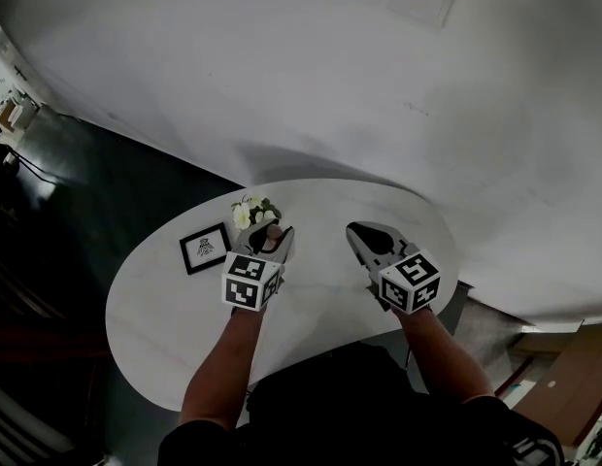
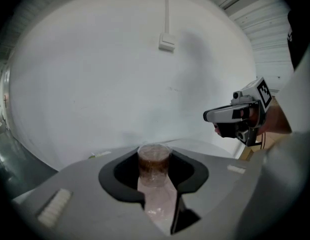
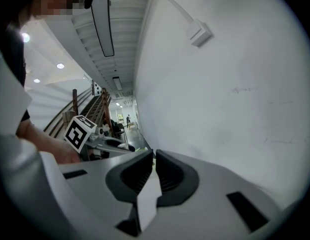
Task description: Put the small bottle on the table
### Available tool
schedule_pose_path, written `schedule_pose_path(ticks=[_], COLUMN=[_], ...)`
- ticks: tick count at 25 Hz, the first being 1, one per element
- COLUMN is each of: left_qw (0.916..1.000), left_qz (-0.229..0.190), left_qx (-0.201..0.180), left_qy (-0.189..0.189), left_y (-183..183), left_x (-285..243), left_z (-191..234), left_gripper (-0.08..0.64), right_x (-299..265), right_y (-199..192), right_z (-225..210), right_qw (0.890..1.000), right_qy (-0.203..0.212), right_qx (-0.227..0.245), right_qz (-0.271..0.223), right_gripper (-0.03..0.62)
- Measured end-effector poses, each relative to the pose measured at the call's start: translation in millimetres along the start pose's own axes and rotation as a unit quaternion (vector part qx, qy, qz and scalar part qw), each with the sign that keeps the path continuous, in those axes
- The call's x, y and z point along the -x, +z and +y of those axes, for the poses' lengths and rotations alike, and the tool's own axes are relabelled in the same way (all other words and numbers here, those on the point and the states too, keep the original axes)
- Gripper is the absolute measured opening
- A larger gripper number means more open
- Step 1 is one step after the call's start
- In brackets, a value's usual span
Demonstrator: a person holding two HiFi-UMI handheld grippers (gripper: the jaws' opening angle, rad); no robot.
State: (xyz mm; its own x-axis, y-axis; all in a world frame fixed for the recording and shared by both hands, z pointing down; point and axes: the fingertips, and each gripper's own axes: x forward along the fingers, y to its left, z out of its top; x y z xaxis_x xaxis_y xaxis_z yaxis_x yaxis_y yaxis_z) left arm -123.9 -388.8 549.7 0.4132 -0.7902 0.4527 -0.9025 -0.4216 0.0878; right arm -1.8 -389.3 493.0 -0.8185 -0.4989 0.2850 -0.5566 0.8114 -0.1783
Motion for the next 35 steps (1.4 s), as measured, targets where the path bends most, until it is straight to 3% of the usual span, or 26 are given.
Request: schedule_pose_path(ticks=[13,35], left_qw=[0.9966,0.9909], left_qz=[0.075,0.125], left_qx=[-0.002,-0.026], left_qy=[-0.032,-0.041], left_y=[-56,-97], left_x=[-56,-93], left_z=[-10,-14], left_gripper=[0.138,0.140], right_x=[7,11], right_y=[-17,-46], right_z=[-19,-29], right_qw=[0.999,0.998], right_qy=[-0.023,-0.029], right_qx=[-0.014,-0.036], right_qz=[0.017,0.040], right_gripper=[0.023,0.023])
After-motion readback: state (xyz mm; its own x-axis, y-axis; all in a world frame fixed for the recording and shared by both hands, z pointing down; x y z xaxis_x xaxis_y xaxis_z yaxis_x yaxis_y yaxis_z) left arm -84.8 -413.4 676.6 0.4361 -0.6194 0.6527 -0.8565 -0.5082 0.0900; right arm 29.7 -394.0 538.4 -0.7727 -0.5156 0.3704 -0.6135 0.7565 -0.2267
